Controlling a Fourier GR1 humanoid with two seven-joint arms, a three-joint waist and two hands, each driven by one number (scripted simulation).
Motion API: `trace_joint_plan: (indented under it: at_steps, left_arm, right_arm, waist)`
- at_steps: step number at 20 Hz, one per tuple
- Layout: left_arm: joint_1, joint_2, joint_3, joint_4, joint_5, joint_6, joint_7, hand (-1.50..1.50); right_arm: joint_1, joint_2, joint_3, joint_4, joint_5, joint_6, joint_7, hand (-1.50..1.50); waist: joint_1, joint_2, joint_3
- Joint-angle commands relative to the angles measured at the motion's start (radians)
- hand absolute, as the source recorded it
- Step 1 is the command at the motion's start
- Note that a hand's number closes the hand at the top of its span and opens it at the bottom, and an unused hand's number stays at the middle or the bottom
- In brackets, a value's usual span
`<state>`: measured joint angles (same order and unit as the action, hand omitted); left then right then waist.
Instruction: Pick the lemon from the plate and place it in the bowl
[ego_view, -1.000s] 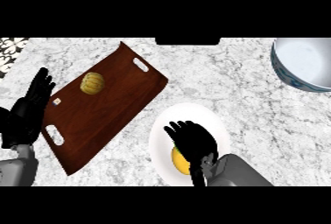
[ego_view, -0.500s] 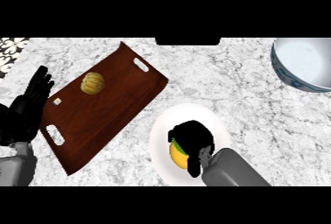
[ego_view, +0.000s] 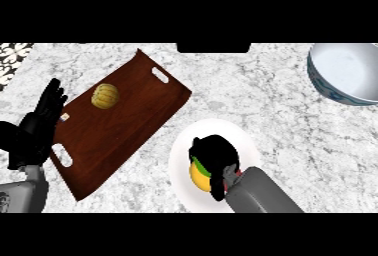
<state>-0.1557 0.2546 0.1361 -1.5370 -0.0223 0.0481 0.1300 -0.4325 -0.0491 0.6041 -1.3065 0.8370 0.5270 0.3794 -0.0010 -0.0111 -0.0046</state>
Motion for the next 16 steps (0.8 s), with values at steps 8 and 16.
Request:
trace_joint_plan:
  at_steps: [8,16]
  left_arm:
    - [0.023,0.050,0.068,-0.046,0.045,-0.045,0.037,0.00]
    - [0.005,0.007,0.036,-0.015,0.002,-0.007,0.023,0.00]
  right_arm:
    - [0.074,-0.403,-0.175,-0.139,0.011,-0.117,-0.394,1.50]
    - [0.158,-0.647,-0.439,-0.257,-0.088,-0.219,-0.646,1.50]
  waist:
    - [-0.014,0.006,0.005]
    - [-0.027,0.005,0.005]
